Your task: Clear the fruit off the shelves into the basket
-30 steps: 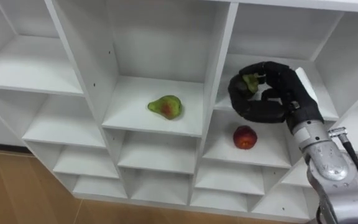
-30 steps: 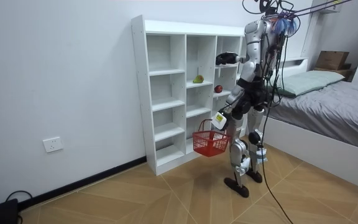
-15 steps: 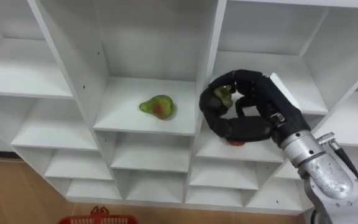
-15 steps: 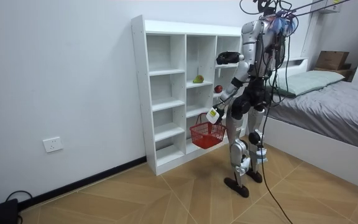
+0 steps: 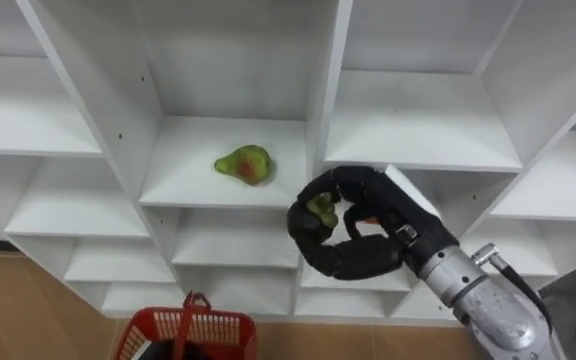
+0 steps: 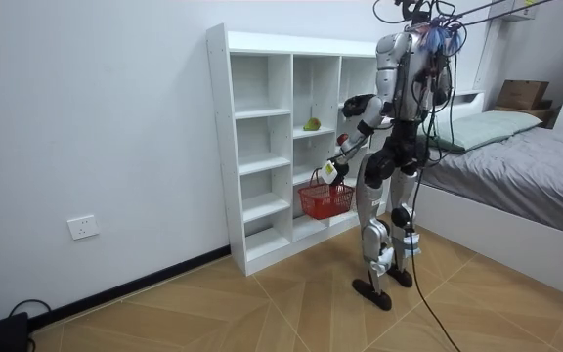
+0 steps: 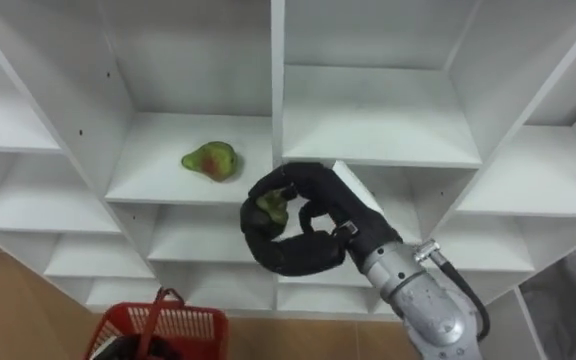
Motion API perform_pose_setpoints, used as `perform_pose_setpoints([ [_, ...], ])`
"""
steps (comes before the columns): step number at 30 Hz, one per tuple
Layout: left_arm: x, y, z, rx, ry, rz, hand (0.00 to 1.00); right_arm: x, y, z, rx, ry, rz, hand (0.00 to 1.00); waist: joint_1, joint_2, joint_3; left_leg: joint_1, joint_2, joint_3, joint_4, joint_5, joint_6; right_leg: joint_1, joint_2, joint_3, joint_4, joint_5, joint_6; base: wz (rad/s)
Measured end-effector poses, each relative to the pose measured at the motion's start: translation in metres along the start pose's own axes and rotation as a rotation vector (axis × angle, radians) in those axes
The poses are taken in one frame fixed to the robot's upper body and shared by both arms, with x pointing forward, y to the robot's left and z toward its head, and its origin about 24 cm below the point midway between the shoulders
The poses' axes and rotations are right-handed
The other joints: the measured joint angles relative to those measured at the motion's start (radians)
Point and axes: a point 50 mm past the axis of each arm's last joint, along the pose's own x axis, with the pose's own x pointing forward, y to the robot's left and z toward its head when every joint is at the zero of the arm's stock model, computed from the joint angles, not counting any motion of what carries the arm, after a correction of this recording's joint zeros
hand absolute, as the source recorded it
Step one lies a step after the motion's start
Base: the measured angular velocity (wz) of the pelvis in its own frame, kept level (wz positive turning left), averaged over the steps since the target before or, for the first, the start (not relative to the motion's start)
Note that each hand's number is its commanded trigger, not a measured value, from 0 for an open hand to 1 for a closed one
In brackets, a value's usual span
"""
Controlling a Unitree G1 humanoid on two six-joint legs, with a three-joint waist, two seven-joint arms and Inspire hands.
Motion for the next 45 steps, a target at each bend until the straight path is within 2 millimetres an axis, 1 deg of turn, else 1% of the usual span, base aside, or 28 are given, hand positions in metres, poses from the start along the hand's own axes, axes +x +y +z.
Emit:
perform_pose_setpoints([
  [1,0.0,-0.003,0.005,0.007,-0.021,-0.01,1.0,0.0,0.004,-0.011,0.021,0.046,0.008,1.0,-0.002,-0.005,-0.0028,-0.014,0.0,-0.003,0.004,0.0,0.0,-0.014,-0.002,-0.003,0.004,0.0,0.0,0.05],
  [2,0.001,-0.005,0.01,0.007,-0.044,-0.022,1.0,0.0,0.007,-0.02,0.034,0.084,0.013,1.0,-0.002,-0.005,-0.0029,-0.032,0.0,-0.009,0.011,0.0,0.001,-0.03,-0.004,-0.007,0.008,0.001,0.0,0.06],
  [4,0.002,-0.008,0.02,-0.008,-0.079,-0.042,1.0,0.0,0.011,-0.026,0.04,0.112,0.019,1.0,-0.007,-0.001,-0.0006,-0.069,0.0,-0.024,0.027,0.001,0.003,-0.056,-0.006,-0.016,0.01,0.008,0.0,0.12],
  [5,0.003,-0.011,0.026,-0.024,-0.097,-0.055,1.0,0.0,0.014,-0.03,0.043,0.127,0.023,1.0,-0.007,0.002,0.0012,-0.085,0.0,-0.024,0.034,0.003,0.004,-0.073,-0.007,-0.016,0.015,0.009,-0.001,0.09],
  [8,0.005,-0.013,0.033,-0.038,-0.125,-0.078,1.0,0.004,0.02,-0.04,0.011,0.174,0.04,1.0,-0.006,0.005,0.0029,-0.107,0.0,-0.024,0.037,0.006,0.005,-0.099,-0.008,-0.022,0.025,0.009,-0.001,0.0],
  [10,0.006,-0.015,0.038,-0.061,-0.141,-0.087,1.0,0.005,0.021,-0.047,0.01,0.206,0.045,1.0,-0.006,0.008,0.004,-0.121,0.0,-0.023,0.04,0.007,0.006,-0.111,-0.009,-0.026,0.026,0.009,-0.001,0.05],
  [13,0.005,-0.019,0.048,-0.057,-0.185,-0.103,1.0,0.009,0.02,-0.053,-0.001,0.228,0.047,1.0,-0.005,0.016,0.0082,-0.148,-0.001,-0.026,0.049,0.01,0.007,-0.138,-0.013,-0.032,0.038,0.01,-0.001,0.07],
  [17,0.004,-0.023,0.059,-0.02,-0.241,-0.138,1.0,0.014,0.02,-0.069,-0.033,0.309,0.045,1.0,-0.002,0.02,0.008,-0.185,-0.002,-0.032,0.065,0.011,0.007,-0.167,-0.016,-0.044,0.046,0.01,-0.002,0.05],
  [20,0.004,-0.027,0.064,0.005,-0.26,-0.175,1.0,0.017,0.019,-0.073,-0.048,0.33,0.039,1.0,0.001,0.025,0.0089,-0.217,-0.003,-0.034,0.074,0.012,0.009,-0.198,-0.02,-0.047,0.057,0.01,-0.002,0.04],
  [21,0.004,-0.028,0.065,0.011,-0.261,-0.183,1.0,0.017,0.019,-0.074,-0.051,0.335,0.037,1.0,0.003,0.027,0.0081,-0.222,-0.004,-0.034,0.075,0.012,0.01,-0.202,-0.02,-0.048,0.057,0.01,-0.002,0.0],
  [22,0.004,-0.03,0.065,0.017,-0.262,-0.2,1.0,0.017,0.019,-0.076,-0.056,0.345,0.036,1.0,0.007,0.03,0.0091,-0.227,-0.004,-0.036,0.076,0.013,0.01,-0.206,-0.021,-0.049,0.057,0.01,-0.002,0.0],
  [25,0.004,-0.033,0.065,0.03,-0.262,-0.229,1.0,0.016,0.019,-0.081,-0.067,0.37,0.035,1.0,0.019,0.038,0.0087,-0.234,-0.005,-0.041,0.077,0.013,0.01,-0.209,-0.022,-0.057,0.058,0.01,-0.002,0.07],
  [28,0.004,-0.033,0.065,0.033,-0.262,-0.242,1.0,0.021,0.015,-0.079,-0.103,0.37,0.033,1.0,0.02,0.044,0.0082,-0.262,-0.005,-0.043,0.09,0.013,0.01,-0.236,-0.023,-0.058,0.067,0.01,-0.002,0.01],
  [31,0.003,-0.034,0.065,0.037,-0.26,-0.259,1.0,0.022,0.015,-0.081,-0.109,0.377,0.027,1.0,0.024,0.044,0.0086,-0.266,-0.005,-0.045,0.091,0.014,0.01,-0.242,-0.024,-0.062,0.073,0.01,-0.002,0.01],
  [35,0.003,-0.035,0.067,0.046,-0.265,-0.281,1.0,0.022,0.019,-0.086,-0.127,0.407,0.054,1.0,0.022,0.044,0.0087,-0.274,-0.006,-0.051,0.096,0.014,0.01,-0.241,-0.025,-0.075,0.071,0.01,-0.002,0.06],
  [41,0.002,-0.042,0.067,0.077,-0.267,-0.329,1.0,0.022,0.026,-0.089,-0.159,0.423,0.092,1.0,0.022,0.05,0.0124,-0.277,-0.006,-0.052,0.1,0.014,0.01,-0.241,-0.025,-0.076,0.07,0.01,-0.002,0.01],
  [45,0.001,-0.045,0.072,0.09,-0.286,-0.351,1.0,0.022,0.027,-0.089,-0.162,0.424,0.1,1.0,0.023,0.051,0.0124,-0.279,-0.006,-0.052,0.1,0.014,0.01,-0.242,-0.025,-0.073,0.07,0.01,-0.003,0.0],
])
